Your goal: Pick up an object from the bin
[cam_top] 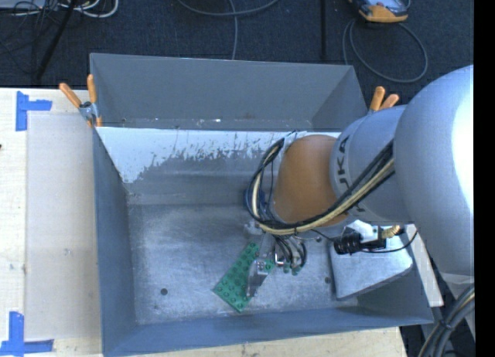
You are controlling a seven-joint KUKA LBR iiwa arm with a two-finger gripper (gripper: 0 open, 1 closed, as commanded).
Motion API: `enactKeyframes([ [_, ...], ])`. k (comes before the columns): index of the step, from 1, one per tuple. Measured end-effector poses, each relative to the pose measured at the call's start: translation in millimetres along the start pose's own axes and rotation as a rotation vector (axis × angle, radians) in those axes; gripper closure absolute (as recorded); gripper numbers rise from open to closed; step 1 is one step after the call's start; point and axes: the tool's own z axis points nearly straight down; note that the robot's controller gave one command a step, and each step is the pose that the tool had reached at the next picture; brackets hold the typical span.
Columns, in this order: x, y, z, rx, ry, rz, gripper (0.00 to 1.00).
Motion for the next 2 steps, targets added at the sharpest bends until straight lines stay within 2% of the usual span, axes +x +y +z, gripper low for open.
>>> enactKeyframes([
  [1, 1.2, 2.3, -2.6, -0.004, 0.007, -0.002, 1.00],
  [2, -15.1, -2.7, -110.2, -0.007, -0.006, -0.003, 1.00],
])
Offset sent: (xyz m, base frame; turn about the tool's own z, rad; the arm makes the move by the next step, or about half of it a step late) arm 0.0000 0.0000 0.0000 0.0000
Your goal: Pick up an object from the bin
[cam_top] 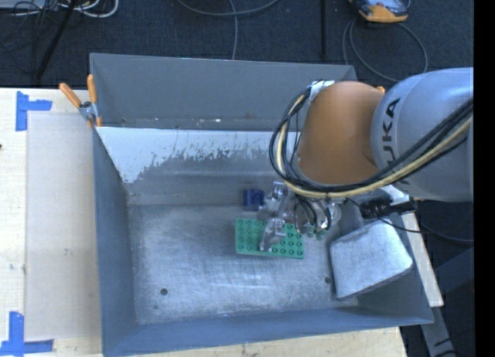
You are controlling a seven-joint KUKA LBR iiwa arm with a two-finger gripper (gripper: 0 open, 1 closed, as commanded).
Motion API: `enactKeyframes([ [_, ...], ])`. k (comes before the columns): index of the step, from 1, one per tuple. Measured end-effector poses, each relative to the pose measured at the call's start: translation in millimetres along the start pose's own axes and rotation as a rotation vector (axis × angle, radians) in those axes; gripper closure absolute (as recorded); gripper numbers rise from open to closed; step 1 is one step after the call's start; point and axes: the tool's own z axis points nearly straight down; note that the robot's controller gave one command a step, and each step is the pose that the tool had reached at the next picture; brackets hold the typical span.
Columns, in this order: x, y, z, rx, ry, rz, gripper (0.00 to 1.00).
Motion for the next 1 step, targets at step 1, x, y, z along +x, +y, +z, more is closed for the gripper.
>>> enactKeyframes([
  [1, -5.6, 0.0, -58.5, 0.000, 0.002, 0.066, 1.00],
])
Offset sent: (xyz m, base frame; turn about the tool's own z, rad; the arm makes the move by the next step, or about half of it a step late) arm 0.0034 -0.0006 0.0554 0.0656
